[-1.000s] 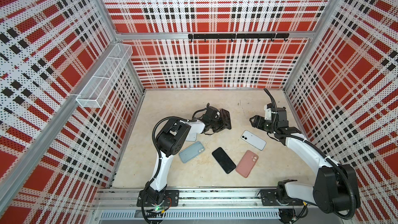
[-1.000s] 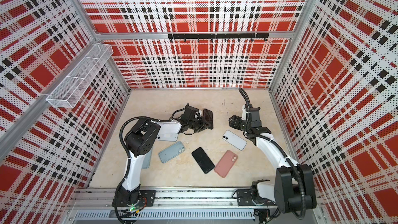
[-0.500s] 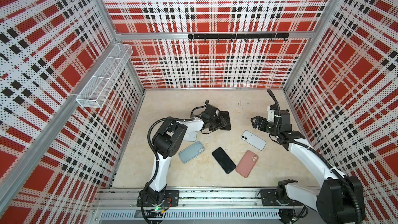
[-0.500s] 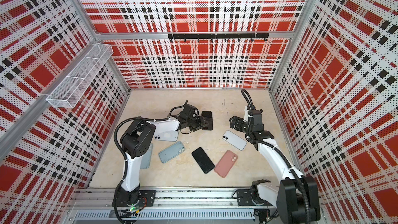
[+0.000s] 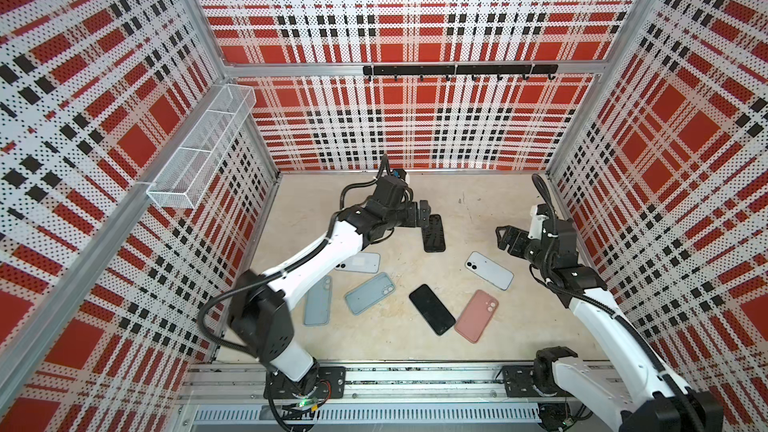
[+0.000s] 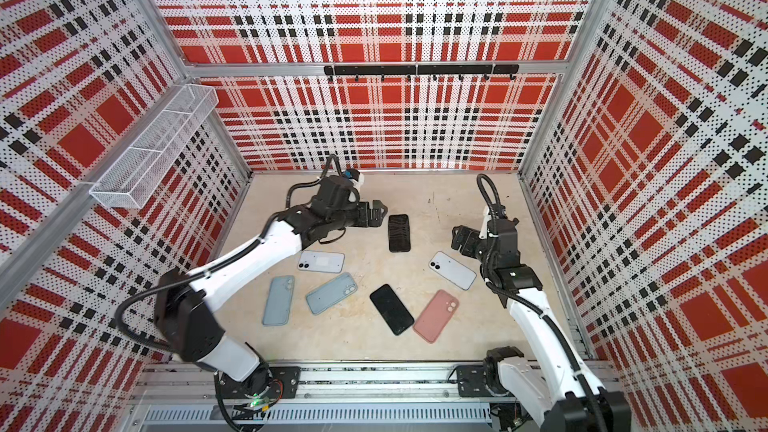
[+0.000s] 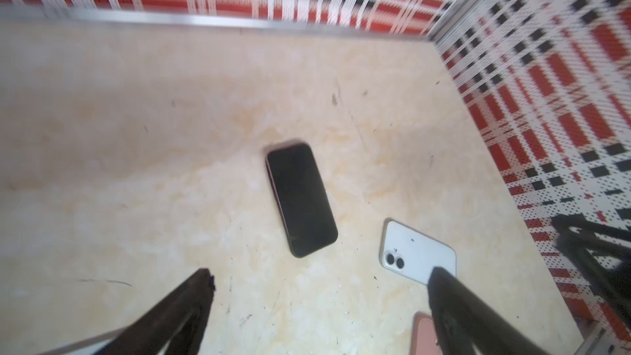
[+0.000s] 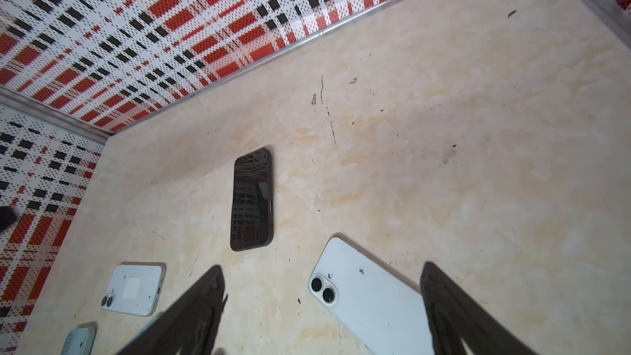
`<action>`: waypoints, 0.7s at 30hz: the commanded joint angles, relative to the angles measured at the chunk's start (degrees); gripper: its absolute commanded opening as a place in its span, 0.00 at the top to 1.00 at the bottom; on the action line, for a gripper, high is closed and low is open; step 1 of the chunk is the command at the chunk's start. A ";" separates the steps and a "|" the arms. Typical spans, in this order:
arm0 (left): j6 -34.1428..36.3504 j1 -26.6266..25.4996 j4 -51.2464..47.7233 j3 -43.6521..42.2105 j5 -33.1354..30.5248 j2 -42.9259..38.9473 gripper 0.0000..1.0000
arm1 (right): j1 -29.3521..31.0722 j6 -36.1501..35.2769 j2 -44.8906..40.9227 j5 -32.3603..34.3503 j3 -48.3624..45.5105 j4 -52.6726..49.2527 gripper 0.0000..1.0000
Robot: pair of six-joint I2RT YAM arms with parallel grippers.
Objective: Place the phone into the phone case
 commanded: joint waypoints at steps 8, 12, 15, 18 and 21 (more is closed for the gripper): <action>18.42 0.74 -2.75 -14.25 -5.58 -23.86 0.01 | -0.39 -3.20 -1.27 -19.22 -0.11 -3.64 0.10; 19.95 0.44 -3.53 -20.63 1.00 -27.33 0.01 | 0.50 -4.09 -0.48 -21.12 0.43 -8.43 0.12; 19.08 0.44 -2.78 -25.40 1.46 -28.67 0.01 | 1.90 -5.22 0.03 -21.03 1.06 -10.63 0.13; 13.91 0.54 -3.38 -27.02 0.91 -26.93 0.01 | 5.10 -5.59 1.29 -19.08 2.61 -12.65 0.13; 8.10 0.64 -5.46 -27.02 0.98 -23.94 0.00 | 9.91 -6.46 4.41 -16.35 3.57 -13.47 0.13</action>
